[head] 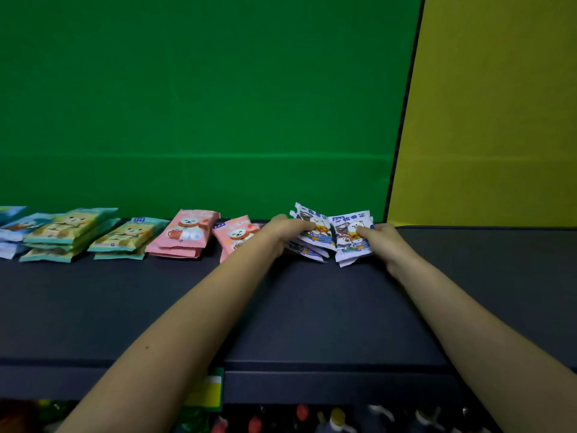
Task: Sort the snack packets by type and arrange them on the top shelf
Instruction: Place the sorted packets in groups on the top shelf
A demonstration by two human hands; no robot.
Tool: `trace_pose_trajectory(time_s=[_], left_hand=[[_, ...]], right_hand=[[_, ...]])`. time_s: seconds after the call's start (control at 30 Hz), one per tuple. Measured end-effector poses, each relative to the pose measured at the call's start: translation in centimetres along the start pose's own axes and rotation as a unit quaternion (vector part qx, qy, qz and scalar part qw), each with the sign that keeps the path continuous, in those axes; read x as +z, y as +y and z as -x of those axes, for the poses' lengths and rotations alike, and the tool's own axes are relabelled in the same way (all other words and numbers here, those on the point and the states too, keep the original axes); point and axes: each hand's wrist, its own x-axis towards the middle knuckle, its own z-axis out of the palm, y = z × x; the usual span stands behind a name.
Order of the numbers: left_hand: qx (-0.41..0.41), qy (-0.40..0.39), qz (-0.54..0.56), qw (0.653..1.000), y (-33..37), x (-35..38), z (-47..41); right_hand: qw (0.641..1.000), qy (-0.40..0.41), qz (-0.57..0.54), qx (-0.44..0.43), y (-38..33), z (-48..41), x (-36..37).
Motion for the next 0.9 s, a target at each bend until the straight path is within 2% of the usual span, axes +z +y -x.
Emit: trace_pose_trajectory(time_s=[0.13,0.2,0.3,0.43,0.57,0.67,0.73,0.8,0.9], left_hand=[[0.027,0.028,-0.136,0.990,-0.2,0.0,-0.4],[0.043,0.047,-0.207,0.976,-0.3,0.1,-0.1],[0.052,0.059,-0.239,0.968,-0.6,0.1,0.1],[0.041,0.035,-0.171,0.984,-0.2,-0.6,0.8],[0.034,0.002,-0.050,0.998,0.3,-2.4,2.2],[0.106,-0.009,0.007,0.994,0.1,-5.3,3.8],[0.188,0.040,-0.038,0.981,-0.6,-8.9,5.4],[0.257,0.113,-0.148,0.948,-2.0,-13.8,7.3],[0.276,0.214,-0.281,0.894,-4.8,-21.3,10.1]], right_hand=[[0.992,0.030,0.124,-0.007,0.7,-0.8,0.1],[0.975,0.034,0.218,-0.005,0.9,-1.0,0.3],[0.943,0.055,0.328,-0.013,0.8,-0.9,0.4],[0.943,0.098,0.300,-0.106,-1.0,0.7,0.3],[0.938,0.062,0.274,-0.205,-3.8,3.0,1.4],[0.935,0.033,0.250,-0.251,-6.3,5.6,3.0],[0.928,0.018,0.251,-0.276,-8.0,7.6,4.8],[0.923,-0.001,0.251,-0.293,-9.4,9.8,7.6],[0.913,-0.031,0.256,-0.316,-10.8,12.8,12.3]])
